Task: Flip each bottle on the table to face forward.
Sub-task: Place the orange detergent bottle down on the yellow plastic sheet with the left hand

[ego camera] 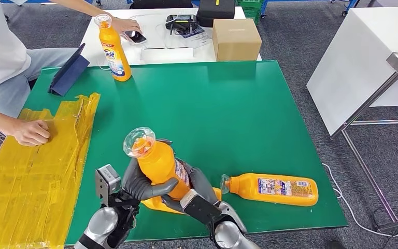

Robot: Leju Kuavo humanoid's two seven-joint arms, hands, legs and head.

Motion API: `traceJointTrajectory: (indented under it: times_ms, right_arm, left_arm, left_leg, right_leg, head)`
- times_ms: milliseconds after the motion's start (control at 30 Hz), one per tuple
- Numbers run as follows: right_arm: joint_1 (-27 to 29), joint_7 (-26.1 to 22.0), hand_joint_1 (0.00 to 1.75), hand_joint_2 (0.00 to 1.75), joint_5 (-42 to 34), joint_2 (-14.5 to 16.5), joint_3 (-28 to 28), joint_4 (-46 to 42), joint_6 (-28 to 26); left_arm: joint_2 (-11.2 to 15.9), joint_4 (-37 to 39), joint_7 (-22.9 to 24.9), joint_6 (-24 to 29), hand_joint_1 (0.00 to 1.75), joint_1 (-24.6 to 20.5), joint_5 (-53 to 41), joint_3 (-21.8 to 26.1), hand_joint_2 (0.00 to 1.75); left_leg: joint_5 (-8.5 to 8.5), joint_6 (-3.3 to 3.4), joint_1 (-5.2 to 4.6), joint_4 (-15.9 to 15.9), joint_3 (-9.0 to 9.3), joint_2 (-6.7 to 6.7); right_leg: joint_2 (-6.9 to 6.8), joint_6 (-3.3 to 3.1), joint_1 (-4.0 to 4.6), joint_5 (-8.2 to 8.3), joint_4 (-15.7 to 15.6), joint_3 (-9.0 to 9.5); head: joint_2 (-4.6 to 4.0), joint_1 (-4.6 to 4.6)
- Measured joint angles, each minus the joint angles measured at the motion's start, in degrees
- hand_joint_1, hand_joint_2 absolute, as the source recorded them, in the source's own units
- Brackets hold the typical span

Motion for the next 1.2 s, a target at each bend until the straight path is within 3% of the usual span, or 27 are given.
traceJointTrajectory:
  times_ms: [167, 367, 500, 567, 633, 700, 767, 900, 1067, 1200]
  right_arm:
    - [1.98, -0.6, 0.0, 0.0, 0.14, -2.41, -2.24, -6.44, 0.74]
    - [3.54, -0.43, 0.0, 0.0, 0.1, -4.13, -4.12, -11.8, 1.98]
    - [4.3, -0.98, 0.0, 1.75, -0.85, -4.67, -4.69, -13.57, 2.24]
    - [5.86, -2.0, 0.0, 1.75, -3.68, -5.15, -5.6, -16.19, 3.19]
    - [8.18, -2.53, 0.0, 1.75, -6.67, -6.01, -7.14, -20.43, 4.72]
    - [10.35, -2.62, 0.0, 1.75, -7.69, -6.87, -9.1, -24.49, 5.78]
    - [12.01, -2.81, 0.0, 1.75, -7.62, -7.4, -10.78, -27.53, 6.07]
    - [14.42, -3.4, 0.0, 1.75, -7.91, -7.94, -12.92, -31.33, 6.01]
    - [16.57, -4.88, 0.0, 1.75, -8.0, -8.4, -14.59, -34.64, 5.16]
    - [17.19, -5.02, 0.0, 1.75, -8.05, -8.64, -15.09, -35.82, 5.03]
  left_arm:
    - [2.85, -4.17, -1.55, 10.61, 1.75, 0.41, -12.89, 2.93, 1.75]
    - [5.0, -7.95, -1.3, 10.92, 1.75, 1.21, -14.85, 5.62, 1.75]
    - [5.5, -8.86, 0.17, 13.69, 1.75, 1.53, -18.35, 6.3, 1.75]
    - [6.13, -9.33, 4.07, 22.18, 1.75, 2.13, -28.79, 7.41, 1.75]
    - [7.21, -9.7, 7.82, 33.14, 1.75, 2.96, -46.36, 9.38, 1.75]
    - [8.05, -10.07, 9.37, 38.87, 1.75, 3.78, -62.2, 11.94, 1.75]
    - [8.18, -10.44, 9.68, 39.53, 1.75, 4.81, -69.44, 14.35, 1.75]
    - [8.06, -11.06, 10.5, 39.57, 1.75, 6.05, -73.62, 17.93, 1.75]
    - [10.81, -11.58, 14.5, 39.59, 1.75, 6.17, -93.01, 25.76, 1.75]
    - [11.98, -11.72, 14.9, 39.59, 1.75, 6.19, -93.71, 28.8, 1.75]
  left_leg:
    - [0.0, 0.0, 0.01, 0.0, -0.01, 0.0]
    - [0.0, 0.0, 0.01, -0.01, -0.02, 0.0]
    - [0.0, 0.0, -0.01, 0.0, -0.03, -0.01]
    - [-0.01, 0.0, -0.01, 0.0, -0.03, -0.01]
    - [-0.02, -0.01, -0.01, 0.0, -0.04, -0.01]
    - [-0.02, -0.02, 0.0, 0.0, -0.05, -0.06]
    - [-0.04, -0.03, 0.01, -0.01, -0.07, -0.06]
    - [-0.05, -0.04, 0.01, -0.02, -0.09, 0.02]
    - [-0.04, -0.06, 0.06, -0.02, -0.07, 0.05]
    - [-0.01, -0.07, 0.09, -0.02, -0.07, 0.01]
  right_leg:
    - [0.0, 0.0, 0.01, 0.0, 0.0, -0.01]
    - [0.0, 0.0, 0.0, 0.0, 0.0, -0.03]
    - [-0.01, 0.0, -0.01, 0.0, 0.0, -0.01]
    - [0.0, 0.0, -0.01, 0.0, 0.0, -0.02]
    - [0.0, 0.0, 0.0, -0.01, 0.0, -0.06]
    - [-0.03, -0.01, 0.0, -0.03, 0.0, -0.07]
    - [-0.03, -0.03, 0.01, -0.06, 0.0, -0.1]
    - [0.02, -0.04, 0.01, -0.05, 0.0, -0.14]
    - [0.04, -0.06, 0.05, -0.04, 0.0, -0.15]
    - [0.02, -0.06, 0.07, -0.04, 0.01, -0.13]
  head:
    - [0.0, -0.01]
    - [0.0, -0.01]
    - [0.0, 0.01]
    - [0.0, 0.01]
    - [0.0, -0.01]
    - [0.0, -0.01]
    - [0.0, 0.0]
    - [0.0, 0.01]
    - [0.0, -0.02]
    - [0.0, 0.02]
